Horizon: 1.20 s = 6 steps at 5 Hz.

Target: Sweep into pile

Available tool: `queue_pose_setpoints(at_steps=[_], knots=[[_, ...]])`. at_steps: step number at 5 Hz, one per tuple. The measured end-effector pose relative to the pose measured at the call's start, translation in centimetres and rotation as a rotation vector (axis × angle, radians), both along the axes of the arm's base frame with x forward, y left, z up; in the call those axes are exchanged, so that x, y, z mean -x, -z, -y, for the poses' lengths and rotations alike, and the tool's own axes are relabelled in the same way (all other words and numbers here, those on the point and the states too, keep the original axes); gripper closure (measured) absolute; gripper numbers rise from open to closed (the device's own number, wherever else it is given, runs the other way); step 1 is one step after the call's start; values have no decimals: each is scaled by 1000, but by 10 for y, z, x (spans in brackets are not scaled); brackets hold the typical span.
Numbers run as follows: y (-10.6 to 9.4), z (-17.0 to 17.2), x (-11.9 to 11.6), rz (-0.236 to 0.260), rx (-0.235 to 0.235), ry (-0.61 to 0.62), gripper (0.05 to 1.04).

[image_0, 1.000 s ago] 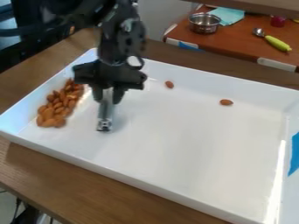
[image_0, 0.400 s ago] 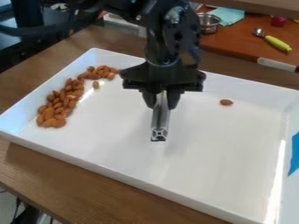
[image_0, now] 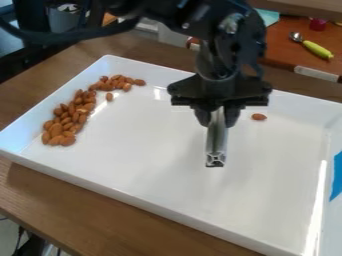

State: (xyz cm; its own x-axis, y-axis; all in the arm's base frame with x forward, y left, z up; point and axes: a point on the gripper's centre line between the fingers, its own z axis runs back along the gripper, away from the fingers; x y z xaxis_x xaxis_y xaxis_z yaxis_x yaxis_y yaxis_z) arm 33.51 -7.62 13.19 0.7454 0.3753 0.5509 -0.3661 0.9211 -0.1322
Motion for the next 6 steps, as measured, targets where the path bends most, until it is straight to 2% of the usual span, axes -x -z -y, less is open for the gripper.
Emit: queue_pose_setpoints(at_steps=[2, 4, 6], knots=[[4, 24, -31, 9, 12, 13, 746], [12, 53, -42, -9, -3, 64, 746], [24, 57, -48, -12, -18, 67, 746]])
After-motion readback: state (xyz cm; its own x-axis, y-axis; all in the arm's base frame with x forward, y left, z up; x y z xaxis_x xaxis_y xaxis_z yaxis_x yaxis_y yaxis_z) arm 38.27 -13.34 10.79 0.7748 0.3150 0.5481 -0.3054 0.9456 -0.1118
